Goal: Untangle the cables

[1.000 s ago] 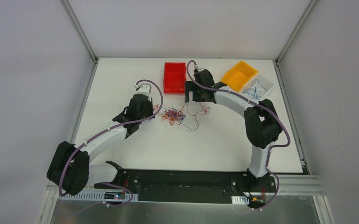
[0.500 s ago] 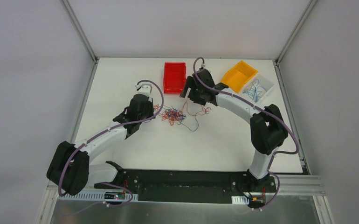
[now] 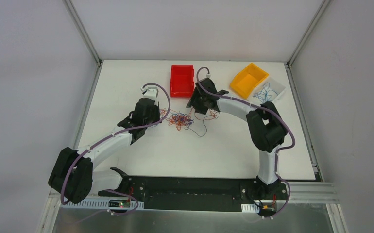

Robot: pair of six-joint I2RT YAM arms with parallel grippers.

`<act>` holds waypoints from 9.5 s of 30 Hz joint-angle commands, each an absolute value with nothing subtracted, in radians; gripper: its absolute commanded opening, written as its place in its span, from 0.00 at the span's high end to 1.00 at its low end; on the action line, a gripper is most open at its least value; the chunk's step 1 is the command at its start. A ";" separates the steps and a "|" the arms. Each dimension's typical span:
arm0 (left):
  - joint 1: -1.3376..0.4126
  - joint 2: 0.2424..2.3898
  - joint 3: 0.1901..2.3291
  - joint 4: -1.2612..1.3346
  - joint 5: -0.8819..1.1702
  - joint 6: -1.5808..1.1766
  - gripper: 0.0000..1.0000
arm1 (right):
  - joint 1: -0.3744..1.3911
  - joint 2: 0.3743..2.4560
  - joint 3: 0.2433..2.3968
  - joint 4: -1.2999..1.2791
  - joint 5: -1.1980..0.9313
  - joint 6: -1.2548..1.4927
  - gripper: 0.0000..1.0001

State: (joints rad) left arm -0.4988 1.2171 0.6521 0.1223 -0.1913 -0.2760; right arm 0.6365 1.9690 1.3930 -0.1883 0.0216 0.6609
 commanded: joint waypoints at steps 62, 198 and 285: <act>-0.595 1.131 0.596 0.280 -0.048 -0.177 0.10 | 0.395 0.929 0.878 -0.093 -0.250 0.440 1.00; -0.532 1.126 0.632 0.048 -0.577 -0.401 1.00 | 0.079 1.875 1.920 -0.378 0.338 0.222 1.00; -0.534 1.082 0.606 0.079 -0.538 -0.372 1.00 | 0.120 1.991 1.694 -0.632 0.249 0.460 1.00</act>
State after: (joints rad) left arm -0.5243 1.1038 0.6086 0.0479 -0.5323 -0.3809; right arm 0.1249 2.0052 1.5890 -0.5747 0.1967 0.4957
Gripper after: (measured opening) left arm 0.049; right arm 0.007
